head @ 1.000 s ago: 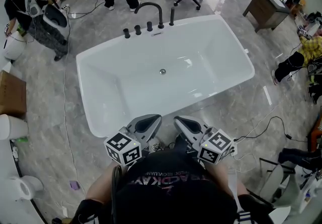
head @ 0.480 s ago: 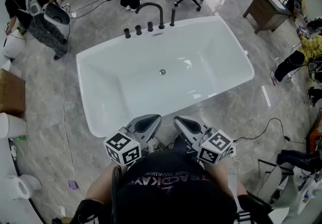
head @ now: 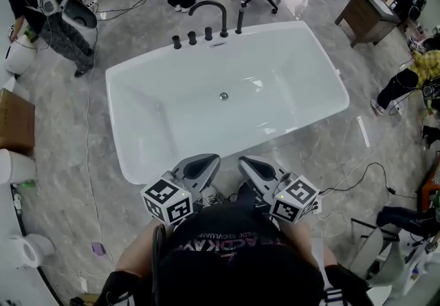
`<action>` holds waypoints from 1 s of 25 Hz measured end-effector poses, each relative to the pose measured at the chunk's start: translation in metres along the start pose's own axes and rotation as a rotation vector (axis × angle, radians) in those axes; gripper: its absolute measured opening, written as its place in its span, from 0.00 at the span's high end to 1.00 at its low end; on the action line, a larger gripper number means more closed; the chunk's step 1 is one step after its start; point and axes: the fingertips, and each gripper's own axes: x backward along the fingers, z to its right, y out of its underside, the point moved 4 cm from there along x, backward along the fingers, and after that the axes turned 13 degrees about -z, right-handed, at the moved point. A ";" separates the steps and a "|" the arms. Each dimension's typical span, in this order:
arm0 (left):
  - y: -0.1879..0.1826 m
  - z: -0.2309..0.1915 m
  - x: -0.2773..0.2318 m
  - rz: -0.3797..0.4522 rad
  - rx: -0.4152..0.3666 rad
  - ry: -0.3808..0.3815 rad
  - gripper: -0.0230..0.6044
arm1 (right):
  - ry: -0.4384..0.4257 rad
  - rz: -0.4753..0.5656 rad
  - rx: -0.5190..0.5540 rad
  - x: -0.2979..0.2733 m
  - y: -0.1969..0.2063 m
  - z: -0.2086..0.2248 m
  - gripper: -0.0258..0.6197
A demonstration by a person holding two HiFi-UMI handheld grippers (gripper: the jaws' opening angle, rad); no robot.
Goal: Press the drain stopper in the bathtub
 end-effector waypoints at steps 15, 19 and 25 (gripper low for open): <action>0.002 0.003 -0.001 -0.005 -0.009 0.001 0.95 | -0.004 0.010 -0.002 0.004 -0.001 0.000 0.94; 0.001 0.003 -0.008 0.001 0.002 -0.023 0.95 | -0.011 0.018 -0.022 0.011 -0.001 0.014 0.94; -0.011 -0.008 -0.017 0.036 0.042 -0.089 0.95 | -0.061 0.007 0.011 0.004 -0.022 0.035 0.94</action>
